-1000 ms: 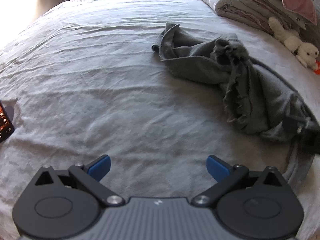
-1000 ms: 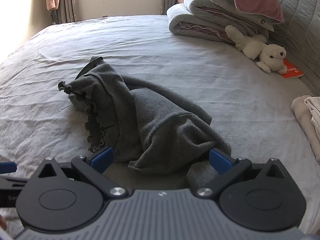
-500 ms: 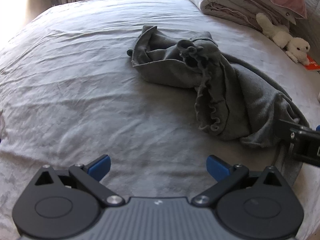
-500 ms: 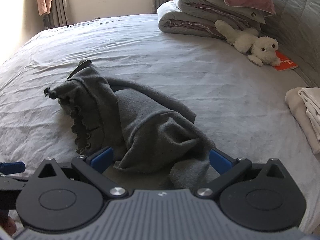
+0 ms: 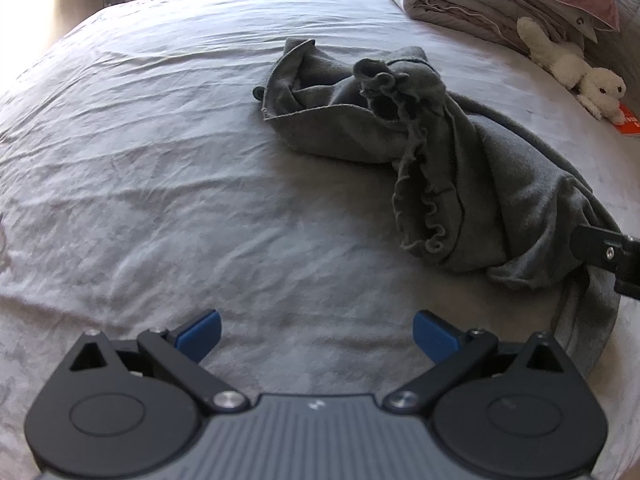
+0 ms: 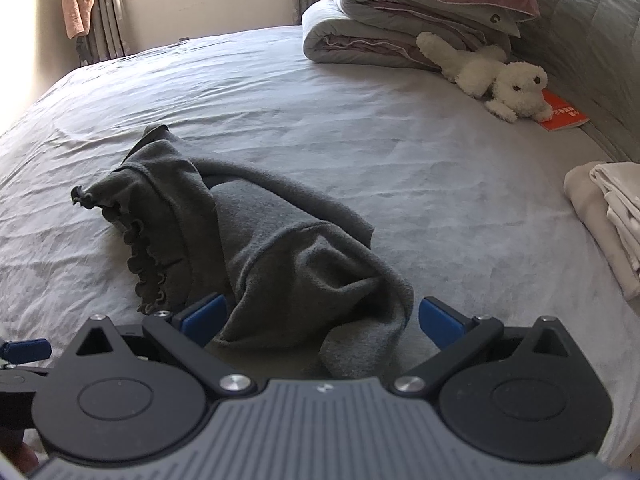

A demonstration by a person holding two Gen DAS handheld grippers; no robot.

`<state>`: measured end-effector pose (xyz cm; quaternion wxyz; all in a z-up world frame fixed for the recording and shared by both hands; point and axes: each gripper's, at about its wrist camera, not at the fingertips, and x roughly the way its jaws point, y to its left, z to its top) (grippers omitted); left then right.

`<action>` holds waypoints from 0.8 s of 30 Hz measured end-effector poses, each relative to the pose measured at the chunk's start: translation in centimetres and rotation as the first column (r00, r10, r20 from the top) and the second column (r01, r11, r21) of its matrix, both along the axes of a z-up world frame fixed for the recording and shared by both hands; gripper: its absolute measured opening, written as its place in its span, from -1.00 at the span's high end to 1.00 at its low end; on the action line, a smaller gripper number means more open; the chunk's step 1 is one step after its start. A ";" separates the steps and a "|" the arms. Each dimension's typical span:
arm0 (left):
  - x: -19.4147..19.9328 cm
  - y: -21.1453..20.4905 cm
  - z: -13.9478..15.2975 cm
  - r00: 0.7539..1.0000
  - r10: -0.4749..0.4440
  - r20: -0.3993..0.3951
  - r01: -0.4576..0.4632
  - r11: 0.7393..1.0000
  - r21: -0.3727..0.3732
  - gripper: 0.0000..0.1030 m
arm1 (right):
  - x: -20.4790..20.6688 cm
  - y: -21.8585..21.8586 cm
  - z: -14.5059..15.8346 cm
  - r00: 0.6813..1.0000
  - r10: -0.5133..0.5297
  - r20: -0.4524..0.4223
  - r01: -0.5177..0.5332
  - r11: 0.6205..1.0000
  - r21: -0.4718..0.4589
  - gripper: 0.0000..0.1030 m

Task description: Fold clothes

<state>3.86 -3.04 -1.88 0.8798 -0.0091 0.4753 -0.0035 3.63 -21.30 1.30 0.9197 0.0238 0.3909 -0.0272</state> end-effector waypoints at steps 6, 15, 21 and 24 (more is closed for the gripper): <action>0.2 0.1 -0.1 1.000 0.009 -0.004 -0.009 1.000 -0.006 -0.99 | 0.4 0.1 -0.2 1.000 -0.001 -0.014 0.001 1.000 0.012 -1.00; 0.0 0.6 -0.1 1.000 0.015 -0.006 -0.015 1.000 0.000 -0.99 | 0.6 0.3 -0.4 1.000 0.000 -0.019 0.001 1.000 0.017 -1.00; -0.2 1.0 0.1 1.000 0.020 -0.004 -0.020 1.000 -0.003 -0.99 | 0.6 0.7 -0.5 1.000 0.003 -0.020 -0.003 1.000 0.017 -1.00; -0.3 1.2 0.1 1.000 0.021 0.000 -0.021 1.000 -0.004 -0.99 | 0.6 1.1 -0.5 1.000 0.010 -0.024 -0.010 1.000 0.016 -1.00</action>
